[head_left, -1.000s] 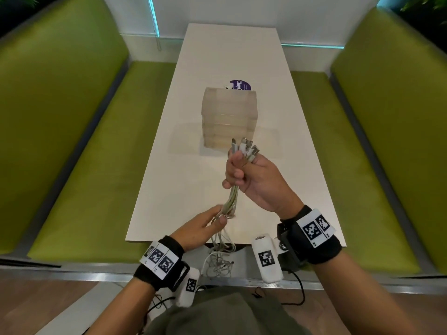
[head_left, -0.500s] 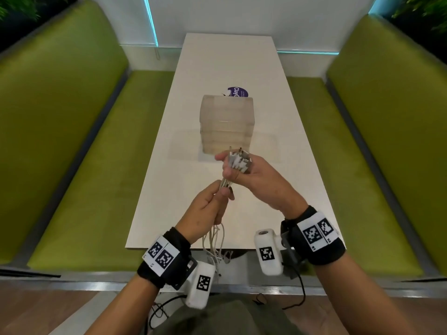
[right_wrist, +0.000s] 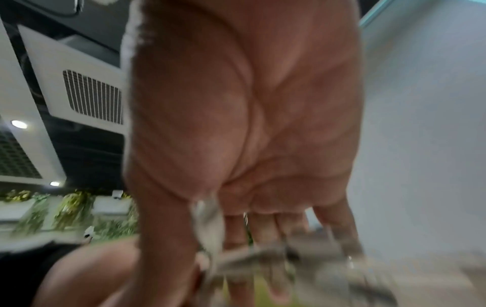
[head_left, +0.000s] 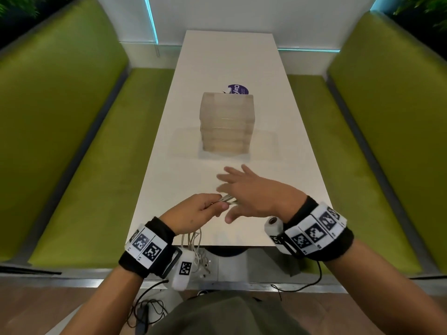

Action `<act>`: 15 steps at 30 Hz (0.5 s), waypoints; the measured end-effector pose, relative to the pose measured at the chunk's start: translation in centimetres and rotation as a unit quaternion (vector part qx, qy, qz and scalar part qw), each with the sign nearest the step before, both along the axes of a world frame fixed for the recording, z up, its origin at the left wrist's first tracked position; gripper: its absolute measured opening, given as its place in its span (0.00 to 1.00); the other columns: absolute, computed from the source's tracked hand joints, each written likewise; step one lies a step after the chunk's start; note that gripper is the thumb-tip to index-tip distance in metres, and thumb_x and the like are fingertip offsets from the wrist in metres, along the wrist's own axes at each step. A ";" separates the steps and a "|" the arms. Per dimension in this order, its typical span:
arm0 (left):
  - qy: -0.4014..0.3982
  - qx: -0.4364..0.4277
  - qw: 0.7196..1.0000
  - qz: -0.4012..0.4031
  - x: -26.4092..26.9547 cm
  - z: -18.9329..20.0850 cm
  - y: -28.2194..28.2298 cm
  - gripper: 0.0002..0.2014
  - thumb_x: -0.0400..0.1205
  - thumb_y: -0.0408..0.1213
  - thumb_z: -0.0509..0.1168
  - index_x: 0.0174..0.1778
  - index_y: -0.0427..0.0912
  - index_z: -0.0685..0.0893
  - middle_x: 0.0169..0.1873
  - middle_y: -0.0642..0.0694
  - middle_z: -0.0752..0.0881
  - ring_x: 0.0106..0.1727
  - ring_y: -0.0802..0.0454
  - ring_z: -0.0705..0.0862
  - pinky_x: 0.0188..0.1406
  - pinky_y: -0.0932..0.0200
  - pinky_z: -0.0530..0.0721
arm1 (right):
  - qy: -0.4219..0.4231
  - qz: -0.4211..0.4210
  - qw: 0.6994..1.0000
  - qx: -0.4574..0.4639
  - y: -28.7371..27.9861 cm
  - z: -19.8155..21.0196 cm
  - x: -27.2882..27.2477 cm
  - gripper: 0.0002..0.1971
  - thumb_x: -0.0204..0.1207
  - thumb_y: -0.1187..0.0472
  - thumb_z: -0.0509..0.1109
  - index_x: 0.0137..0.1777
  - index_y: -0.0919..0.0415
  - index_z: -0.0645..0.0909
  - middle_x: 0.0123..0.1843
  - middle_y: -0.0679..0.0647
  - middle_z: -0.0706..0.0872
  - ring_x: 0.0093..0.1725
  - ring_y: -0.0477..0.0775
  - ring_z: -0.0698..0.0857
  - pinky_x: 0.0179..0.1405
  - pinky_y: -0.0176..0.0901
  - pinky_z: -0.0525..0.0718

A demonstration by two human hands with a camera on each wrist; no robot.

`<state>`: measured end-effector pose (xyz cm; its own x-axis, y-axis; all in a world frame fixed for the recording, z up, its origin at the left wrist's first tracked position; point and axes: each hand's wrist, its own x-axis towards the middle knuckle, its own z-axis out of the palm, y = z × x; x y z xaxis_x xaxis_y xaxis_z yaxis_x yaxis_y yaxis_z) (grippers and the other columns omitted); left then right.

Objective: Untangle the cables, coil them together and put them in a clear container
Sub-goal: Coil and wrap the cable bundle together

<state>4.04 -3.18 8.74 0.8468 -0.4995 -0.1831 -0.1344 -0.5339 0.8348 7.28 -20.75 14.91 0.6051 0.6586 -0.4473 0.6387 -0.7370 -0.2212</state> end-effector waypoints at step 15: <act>0.024 -0.171 0.984 0.050 -2.1 -1.6 1.4 0.15 0.78 0.56 0.62 0.44 0.47 0.78 0.31 0.54 0.80 0.34 0.54 0.81 0.40 0.54 0.80 | 0.230 -0.120 0.937 0.233 -2.2 3.0 0.9 0.12 0.82 0.56 0.63 0.42 0.62 0.77 0.27 0.50 0.77 0.24 0.51 0.81 0.31 0.43 0.77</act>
